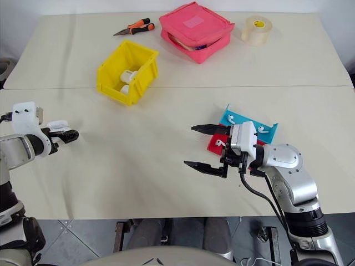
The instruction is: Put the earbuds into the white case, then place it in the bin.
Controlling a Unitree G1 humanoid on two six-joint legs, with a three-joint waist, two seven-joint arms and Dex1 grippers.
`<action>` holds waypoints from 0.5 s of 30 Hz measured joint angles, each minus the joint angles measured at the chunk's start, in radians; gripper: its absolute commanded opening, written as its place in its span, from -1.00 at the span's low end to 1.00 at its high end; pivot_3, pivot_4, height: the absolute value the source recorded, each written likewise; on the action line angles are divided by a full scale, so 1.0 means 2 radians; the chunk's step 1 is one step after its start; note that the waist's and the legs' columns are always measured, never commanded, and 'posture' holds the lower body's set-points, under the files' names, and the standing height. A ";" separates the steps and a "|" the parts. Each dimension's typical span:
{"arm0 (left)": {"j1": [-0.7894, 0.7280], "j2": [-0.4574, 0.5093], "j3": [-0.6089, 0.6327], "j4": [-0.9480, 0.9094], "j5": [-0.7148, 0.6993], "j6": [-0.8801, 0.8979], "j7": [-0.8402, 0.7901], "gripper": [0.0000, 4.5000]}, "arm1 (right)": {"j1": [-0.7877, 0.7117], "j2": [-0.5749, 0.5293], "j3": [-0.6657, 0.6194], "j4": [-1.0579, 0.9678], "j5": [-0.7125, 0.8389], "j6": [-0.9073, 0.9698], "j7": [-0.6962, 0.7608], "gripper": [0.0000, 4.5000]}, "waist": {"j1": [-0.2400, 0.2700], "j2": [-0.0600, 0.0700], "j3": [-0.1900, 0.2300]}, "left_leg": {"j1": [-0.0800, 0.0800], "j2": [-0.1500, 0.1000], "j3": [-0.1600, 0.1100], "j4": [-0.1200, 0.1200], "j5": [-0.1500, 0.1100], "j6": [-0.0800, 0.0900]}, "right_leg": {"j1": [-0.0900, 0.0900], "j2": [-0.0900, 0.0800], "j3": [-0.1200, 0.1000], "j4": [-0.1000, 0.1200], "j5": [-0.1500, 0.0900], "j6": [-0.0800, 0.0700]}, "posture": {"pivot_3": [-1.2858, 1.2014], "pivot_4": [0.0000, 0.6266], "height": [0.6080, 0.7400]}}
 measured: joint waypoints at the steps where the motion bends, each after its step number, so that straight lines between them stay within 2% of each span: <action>1: -0.001 0.002 -0.002 0.001 0.004 -0.001 -0.005 0.99 | 0.002 0.001 0.000 0.000 -0.001 0.000 -0.002 1.00 | 0.000 0.000 0.000 | 0.000 0.000 0.000 0.000 0.000 0.000 | 0.000 0.000 0.000 0.000 0.000 0.000 | 0.03 -0.52 1.00; 9: -0.009 0.004 -0.009 0.027 0.036 -0.020 -0.035 0.99 | 0.009 0.006 0.000 -0.008 -0.010 -0.002 -0.009 1.00 | 0.000 0.000 0.000 | 0.000 0.000 0.000 0.000 0.000 0.000 | 0.000 0.000 0.000 0.000 0.000 0.000 | 0.03 -0.52 1.00; 14: -0.016 -0.011 0.000 0.034 0.052 -0.022 -0.036 0.99 | 0.010 0.011 0.000 -0.008 -0.013 -0.003 -0.014 1.00 | 0.001 0.000 0.000 | 0.000 0.000 0.001 0.000 0.000 0.000 | 0.000 0.000 0.001 0.001 0.000 0.000 | 0.03 -0.52 1.00; 15: -0.017 -0.016 0.003 0.033 0.055 -0.022 -0.036 0.91 | 0.010 0.012 0.001 -0.008 -0.014 -0.003 -0.014 1.00 | 0.001 0.000 0.000 | 0.000 0.000 0.001 0.000 0.000 0.000 | 0.000 0.000 0.001 0.001 0.000 0.000 | 0.03 -0.52 1.00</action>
